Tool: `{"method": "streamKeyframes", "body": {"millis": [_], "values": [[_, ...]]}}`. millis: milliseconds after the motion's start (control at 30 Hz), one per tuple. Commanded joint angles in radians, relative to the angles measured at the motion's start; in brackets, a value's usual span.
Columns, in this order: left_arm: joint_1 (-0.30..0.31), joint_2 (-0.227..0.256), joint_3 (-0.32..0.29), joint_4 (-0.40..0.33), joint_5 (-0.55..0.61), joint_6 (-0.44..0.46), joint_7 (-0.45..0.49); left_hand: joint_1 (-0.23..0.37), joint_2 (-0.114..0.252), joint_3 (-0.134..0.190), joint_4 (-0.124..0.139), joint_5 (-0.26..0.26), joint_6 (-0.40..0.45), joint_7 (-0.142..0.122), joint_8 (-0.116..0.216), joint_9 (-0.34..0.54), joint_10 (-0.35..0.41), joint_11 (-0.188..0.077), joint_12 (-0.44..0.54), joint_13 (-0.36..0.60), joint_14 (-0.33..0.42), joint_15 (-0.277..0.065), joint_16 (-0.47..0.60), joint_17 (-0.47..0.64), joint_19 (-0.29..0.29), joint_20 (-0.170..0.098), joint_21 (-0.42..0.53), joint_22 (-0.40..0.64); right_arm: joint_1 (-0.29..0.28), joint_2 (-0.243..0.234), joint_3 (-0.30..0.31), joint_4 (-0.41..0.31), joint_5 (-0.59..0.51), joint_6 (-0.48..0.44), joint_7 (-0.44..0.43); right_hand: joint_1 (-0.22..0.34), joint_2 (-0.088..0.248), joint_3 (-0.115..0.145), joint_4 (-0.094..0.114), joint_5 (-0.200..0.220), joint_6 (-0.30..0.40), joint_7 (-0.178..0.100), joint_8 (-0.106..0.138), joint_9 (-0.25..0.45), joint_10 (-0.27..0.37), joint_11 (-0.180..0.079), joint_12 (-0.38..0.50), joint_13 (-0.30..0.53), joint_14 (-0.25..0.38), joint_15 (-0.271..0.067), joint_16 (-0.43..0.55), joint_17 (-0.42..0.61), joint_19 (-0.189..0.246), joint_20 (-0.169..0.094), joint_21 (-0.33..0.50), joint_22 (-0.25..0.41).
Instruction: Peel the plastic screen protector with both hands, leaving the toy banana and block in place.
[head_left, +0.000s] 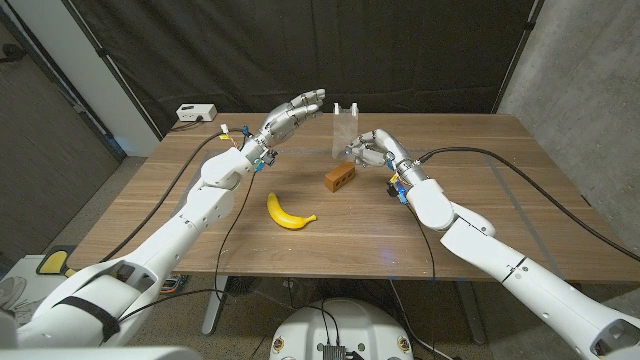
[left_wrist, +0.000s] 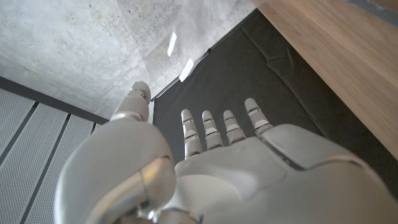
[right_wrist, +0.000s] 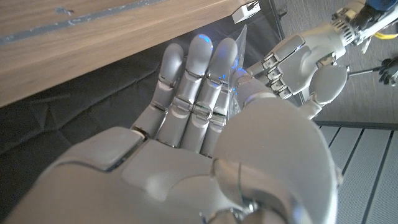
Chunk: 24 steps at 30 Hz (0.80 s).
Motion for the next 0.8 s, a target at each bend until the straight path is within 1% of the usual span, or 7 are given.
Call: {"method": "streamKeyframes", "body": {"millis": [33, 200, 367, 467, 667, 767, 800], "values": [[0.008, 0.017, 0.012, -0.08, 0.134, 0.016, 0.145, 0.06, -0.015, 0.016, 0.0, -0.008, 0.052, -0.002, 0.024, 0.006, 0.026, -0.017, 0.008, 0.006, 0.026, -0.009, 0.008, 0.002, 0.027, -0.013, 0.009, 0.002, -0.003, -0.026, -0.029, -0.02, -0.147, 0.051, -0.051, 0.002, -0.008, 0.011, 0.001, 0.01, 0.069, -0.008, 0.004, 0.004, 0.002, -0.004, 0.002, -0.001, 0.03, -0.064, -0.004, 0.007, -0.009, -0.14, 0.01, -0.002], [-0.021, 0.018, 0.034, -0.069, 0.135, 0.014, 0.104, 0.064, -0.048, 0.001, 0.009, -0.015, 0.061, -0.001, 0.032, 0.01, 0.02, -0.012, 0.002, 0.008, 0.018, 0.001, 0.003, 0.004, 0.011, -0.015, -0.001, 0.002, -0.003, -0.025, -0.032, -0.03, -0.187, 0.044, -0.051, -0.002, -0.009, 0.014, 0.002, 0.015, 0.068, -0.008, 0.003, 0.004, 0.001, -0.005, 0.003, 0.002, 0.028, -0.063, -0.004, 0.013, -0.012, -0.14, 0.015, -0.007], [-0.033, 0.012, 0.048, -0.075, 0.138, 0.011, 0.09, 0.055, -0.061, -0.014, 0.03, -0.017, 0.139, 0.031, 0.069, 0.017, 0.02, -0.004, -0.003, 0.012, 0.01, 0.012, 0.002, 0.01, 0.001, 0.001, -0.012, 0.003, 0.001, -0.017, -0.038, -0.032, -0.226, 0.03, -0.049, -0.003, -0.01, 0.016, 0.002, 0.019, 0.071, -0.012, 0.003, 0.003, 0.001, -0.006, 0.004, 0.005, 0.027, -0.064, -0.005, 0.015, -0.017, -0.139, 0.019, -0.011], [-0.037, 0.006, 0.054, -0.077, 0.135, 0.003, 0.084, 0.054, -0.065, -0.02, 0.036, -0.018, 0.189, 0.046, 0.09, 0.02, 0.03, -0.009, -0.001, 0.014, 0.013, 0.013, 0.003, 0.013, -0.001, 0.004, -0.017, 0.003, 0.005, -0.01, -0.04, -0.029, -0.241, 0.021, -0.043, -0.003, -0.01, 0.017, 0.001, 0.021, 0.071, -0.012, 0.002, 0.003, 0.002, -0.007, 0.003, 0.003, 0.027, -0.064, -0.005, 0.017, -0.018, -0.14, 0.022, -0.013], [-0.034, -0.002, 0.057, -0.088, 0.129, -0.003, 0.085, 0.064, -0.073, -0.025, 0.036, -0.016, 0.242, 0.037, 0.11, 0.017, 0.058, -0.023, 0.006, 0.016, 0.028, 0.007, 0.009, 0.014, 0.014, 0.002, -0.016, 0.004, 0.015, 0.003, -0.04, -0.015, -0.241, 0.019, -0.026, -0.005, -0.011, 0.018, 0.001, 0.024, 0.07, -0.013, 0.002, 0.005, -0.001, -0.009, 0.002, 0.005, 0.026, -0.064, -0.005, 0.019, -0.019, -0.14, 0.027, -0.019], [-0.029, -0.004, 0.056, -0.092, 0.126, -0.004, 0.091, 0.085, -0.071, -0.021, 0.031, -0.014, 0.282, 0.017, 0.126, 0.016, 0.073, -0.032, 0.008, 0.018, 0.042, -0.001, 0.014, 0.015, 0.029, 0.005, -0.015, 0.004, 0.016, 0.009, -0.04, -0.01, -0.241, 0.019, -0.024, -0.006, -0.012, 0.019, 0.001, 0.026, 0.07, -0.012, 0.003, 0.006, 0.001, -0.008, 0.001, 0.002, 0.027, -0.064, -0.004, 0.02, -0.02, -0.139, 0.029, -0.021], [-0.029, -0.003, 0.056, -0.093, 0.125, -0.002, 0.091, 0.089, -0.071, -0.02, 0.03, -0.014, 0.288, 0.022, 0.129, 0.016, 0.076, -0.036, 0.009, 0.018, 0.044, -0.002, 0.015, 0.014, 0.03, 0.006, -0.015, 0.004, 0.016, 0.011, -0.039, -0.008, -0.243, 0.018, -0.024, -0.006, -0.012, 0.019, 0.001, 0.027, 0.069, -0.013, 0.002, 0.007, 0.002, -0.008, 0.002, 0.003, 0.029, -0.064, -0.002, 0.024, -0.021, -0.139, 0.03, -0.023]]}}
